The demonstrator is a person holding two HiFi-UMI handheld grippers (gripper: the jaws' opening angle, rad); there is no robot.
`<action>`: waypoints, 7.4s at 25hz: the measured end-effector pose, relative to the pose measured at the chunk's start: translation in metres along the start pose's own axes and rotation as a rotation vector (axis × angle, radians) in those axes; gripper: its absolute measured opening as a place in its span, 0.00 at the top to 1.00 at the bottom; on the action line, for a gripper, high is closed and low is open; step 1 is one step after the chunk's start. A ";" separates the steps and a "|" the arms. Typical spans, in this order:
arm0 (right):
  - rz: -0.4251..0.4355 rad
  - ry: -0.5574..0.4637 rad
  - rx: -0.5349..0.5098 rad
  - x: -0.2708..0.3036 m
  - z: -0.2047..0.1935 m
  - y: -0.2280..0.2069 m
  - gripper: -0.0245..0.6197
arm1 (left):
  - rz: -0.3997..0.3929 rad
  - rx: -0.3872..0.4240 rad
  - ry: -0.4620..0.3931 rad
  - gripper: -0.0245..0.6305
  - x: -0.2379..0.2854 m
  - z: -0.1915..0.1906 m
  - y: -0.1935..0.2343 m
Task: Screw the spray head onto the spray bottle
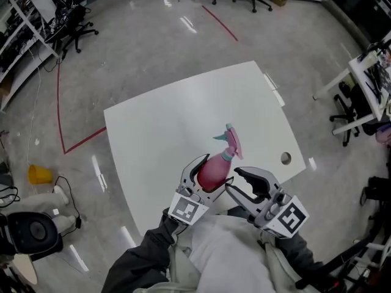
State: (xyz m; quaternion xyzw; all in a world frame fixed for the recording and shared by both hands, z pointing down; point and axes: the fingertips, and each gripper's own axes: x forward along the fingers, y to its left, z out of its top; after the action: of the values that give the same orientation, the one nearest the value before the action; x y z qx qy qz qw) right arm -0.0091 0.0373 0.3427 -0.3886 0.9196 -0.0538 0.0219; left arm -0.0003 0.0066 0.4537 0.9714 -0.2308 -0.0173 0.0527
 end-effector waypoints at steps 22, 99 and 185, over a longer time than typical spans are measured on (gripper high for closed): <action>0.440 0.123 -0.058 -0.022 -0.004 -0.049 0.92 | 0.116 0.252 0.098 0.36 0.063 0.042 -0.030; 0.471 0.054 -0.063 -0.011 0.018 -0.045 0.47 | -0.082 0.174 0.255 0.31 0.048 -0.002 -0.042; 0.616 0.065 0.212 -0.042 0.033 -0.030 0.63 | -0.371 -0.073 0.146 0.31 0.038 0.026 -0.068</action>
State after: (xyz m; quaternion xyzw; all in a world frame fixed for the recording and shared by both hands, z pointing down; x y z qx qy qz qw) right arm 0.0447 0.0438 0.3138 -0.0856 0.9834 -0.1523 0.0481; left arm 0.0625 0.0468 0.4203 0.9934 -0.0425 0.0355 0.1006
